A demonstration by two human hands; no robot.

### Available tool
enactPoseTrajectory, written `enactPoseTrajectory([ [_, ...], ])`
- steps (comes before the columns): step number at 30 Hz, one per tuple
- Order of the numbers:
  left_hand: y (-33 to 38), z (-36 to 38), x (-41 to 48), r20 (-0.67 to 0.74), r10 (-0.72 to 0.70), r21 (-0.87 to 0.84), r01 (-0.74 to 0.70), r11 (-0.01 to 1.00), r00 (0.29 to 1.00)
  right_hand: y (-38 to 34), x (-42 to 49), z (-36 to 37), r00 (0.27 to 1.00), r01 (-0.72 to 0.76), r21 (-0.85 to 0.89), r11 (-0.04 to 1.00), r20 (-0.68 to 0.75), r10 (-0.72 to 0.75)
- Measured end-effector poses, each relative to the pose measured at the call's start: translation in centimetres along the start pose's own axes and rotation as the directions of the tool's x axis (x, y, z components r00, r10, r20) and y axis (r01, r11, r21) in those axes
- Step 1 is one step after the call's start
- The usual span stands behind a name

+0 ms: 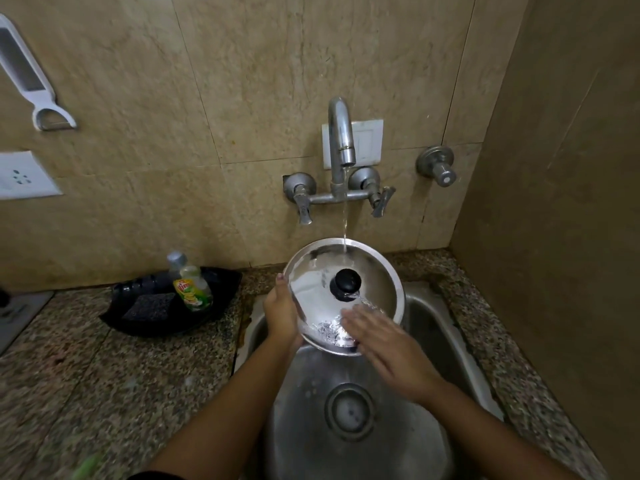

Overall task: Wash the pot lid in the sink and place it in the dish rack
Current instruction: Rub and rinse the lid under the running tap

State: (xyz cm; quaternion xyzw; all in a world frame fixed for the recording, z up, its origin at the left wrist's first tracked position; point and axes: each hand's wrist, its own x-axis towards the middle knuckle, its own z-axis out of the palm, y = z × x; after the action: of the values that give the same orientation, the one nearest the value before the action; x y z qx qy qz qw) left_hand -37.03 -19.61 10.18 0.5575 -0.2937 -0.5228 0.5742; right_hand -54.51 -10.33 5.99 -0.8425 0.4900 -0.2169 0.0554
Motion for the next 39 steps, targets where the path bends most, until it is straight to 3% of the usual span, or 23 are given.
enactPoseTrajectory([
  [2, 0.4, -0.4, 0.5, -0.015, -0.005, 0.006, 0.005, 1.000, 1.000, 2.2, -0.6, -0.9, 0.979, -0.190, 0.017, 0.982, -0.065, 0.191],
  [4, 0.9, -0.7, 1.0, -0.006, 0.006, 0.006, -0.006, 1.000, 1.000, 3.3, 1.7, -2.1, 0.952, -0.295, -0.008, 0.956, -0.094, 0.293],
  [10, 0.3, 0.5, -0.1, 0.016, -0.004, 0.027, 0.004, 1.000, 1.000, 3.0, 4.8, -2.6, 0.908, -0.369, 0.049, 0.928, -0.196, 0.371],
  [12, 0.4, 0.4, 0.1, -0.013, -0.027, -0.002, 0.027, 1.000, 1.000, 1.1, 2.6, -1.7, 0.920, -0.320, 0.006, 0.947, -0.239, 0.312],
  [15, 0.0, 0.4, 0.1, -0.007, -0.038, 0.008, 0.038, 0.999, 0.999, -2.4, 1.7, 0.2, 0.992, -0.064, -0.158, 0.985, -0.118, 0.046],
  [16, -0.2, 0.6, -0.1, 0.014, -0.029, 0.012, 0.029, 1.000, 0.999, -3.2, 2.8, 0.6, 0.997, -0.033, -0.214, 0.976, -0.080, 0.016],
  [21, -1.4, 1.0, -0.7, 0.148, -0.008, 0.075, -0.004, 0.997, 0.989, -4.3, 10.4, -0.9, 0.946, -0.285, -0.511, 0.811, -0.013, 0.324],
  [23, -2.3, 1.1, -0.7, 0.175, -0.010, 0.085, -0.005, 0.996, 0.985, -2.9, 11.7, -2.8, 0.864, -0.410, -0.566, 0.715, 0.010, 0.504],
  [25, -2.3, 1.0, -0.5, 0.162, -0.037, 0.079, 0.025, 0.997, 0.986, -2.3, 12.0, -3.9, 0.829, -0.464, -0.532, 0.708, 0.022, 0.559],
  [27, -1.8, 1.0, -0.3, 0.134, -0.064, 0.042, 0.059, 0.997, 0.989, -3.6, 11.6, -3.7, 0.900, -0.366, -0.466, 0.806, 0.042, 0.433],
  [30, -0.9, 0.4, 0.1, 0.133, -0.067, 0.014, 0.065, 0.998, 0.989, -5.8, 9.4, -1.3, 0.993, -0.076, -0.439, 0.895, 0.043, 0.105],
  [36, 0.2, -1.5, 1.3, 0.093, -0.138, 0.102, 0.128, 0.987, 0.986, -4.2, 2.8, -0.1, 0.993, 0.116, -0.259, 0.959, 0.037, -0.110],
  [39, 0.1, -2.5, 1.5, 0.057, -0.167, 0.115, 0.159, 0.980, 0.984, -1.6, 0.5, -0.3, 0.966, 0.252, -0.250, 0.935, 0.117, -0.230],
])
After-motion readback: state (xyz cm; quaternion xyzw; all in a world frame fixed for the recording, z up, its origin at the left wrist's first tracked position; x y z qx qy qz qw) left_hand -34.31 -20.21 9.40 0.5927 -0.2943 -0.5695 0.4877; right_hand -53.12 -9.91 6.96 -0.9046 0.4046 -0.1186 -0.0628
